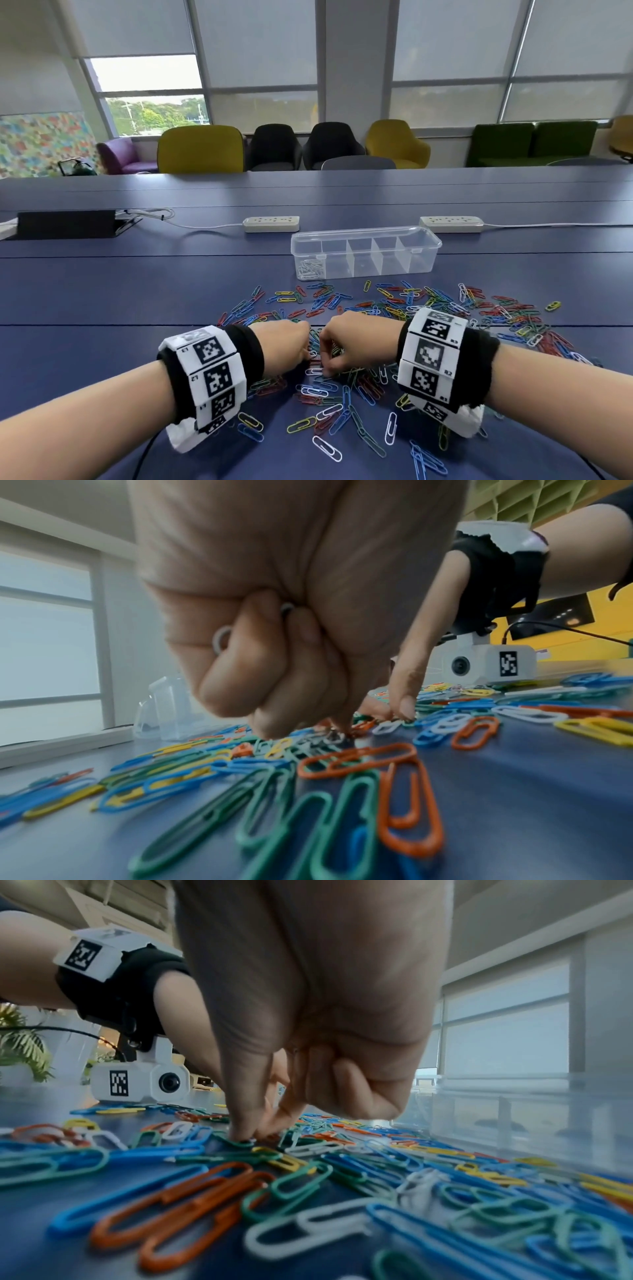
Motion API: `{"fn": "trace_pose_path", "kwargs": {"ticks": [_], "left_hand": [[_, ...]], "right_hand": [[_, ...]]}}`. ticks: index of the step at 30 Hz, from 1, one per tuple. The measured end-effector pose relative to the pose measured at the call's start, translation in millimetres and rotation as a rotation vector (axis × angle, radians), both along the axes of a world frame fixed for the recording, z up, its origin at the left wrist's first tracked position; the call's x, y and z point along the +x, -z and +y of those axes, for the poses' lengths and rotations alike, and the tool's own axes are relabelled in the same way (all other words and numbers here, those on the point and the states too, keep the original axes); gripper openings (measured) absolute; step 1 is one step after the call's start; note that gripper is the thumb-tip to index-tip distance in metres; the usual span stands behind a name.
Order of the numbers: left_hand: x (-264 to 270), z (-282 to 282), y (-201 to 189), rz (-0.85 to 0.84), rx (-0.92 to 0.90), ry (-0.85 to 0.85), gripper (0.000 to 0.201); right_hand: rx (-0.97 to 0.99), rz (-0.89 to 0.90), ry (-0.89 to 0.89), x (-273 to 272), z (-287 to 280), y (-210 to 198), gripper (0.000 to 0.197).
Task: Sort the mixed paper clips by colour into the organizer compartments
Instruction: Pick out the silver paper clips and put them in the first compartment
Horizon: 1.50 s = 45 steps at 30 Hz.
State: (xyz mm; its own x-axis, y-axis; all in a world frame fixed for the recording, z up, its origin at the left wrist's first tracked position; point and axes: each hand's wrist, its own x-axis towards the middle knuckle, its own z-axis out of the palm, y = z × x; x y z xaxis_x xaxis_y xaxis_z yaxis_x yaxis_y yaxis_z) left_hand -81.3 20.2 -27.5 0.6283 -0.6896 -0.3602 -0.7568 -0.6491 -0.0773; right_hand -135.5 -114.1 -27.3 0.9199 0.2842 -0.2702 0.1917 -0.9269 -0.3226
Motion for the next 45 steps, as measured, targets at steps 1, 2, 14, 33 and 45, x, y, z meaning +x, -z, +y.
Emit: {"fn": "trace_pose_path", "kwargs": {"ticks": [1, 2, 14, 33, 45], "left_hand": [[2, 0, 0, 0.01, 0.004, 0.012, 0.022], [4, 1, 0, 0.025, 0.005, 0.024, 0.018], [27, 36, -27, 1.292, -1.025, -0.499, 0.021], [-14, 32, -14, 0.725, -0.409, -0.124, 0.037], [-50, 24, -7, 0.334, -0.182, 0.312, 0.015]], "right_hand": [[0.008, 0.012, 0.002, 0, 1, 0, 0.015], [0.006, 0.025, 0.002, 0, 1, 1, 0.013], [1.033, 0.351, 0.295, -14, -23, -23, 0.017], [0.394, 0.227, 0.146, -29, -34, -19, 0.025], [-0.023, 0.031, -0.171, -26, 0, -3, 0.012]]}}
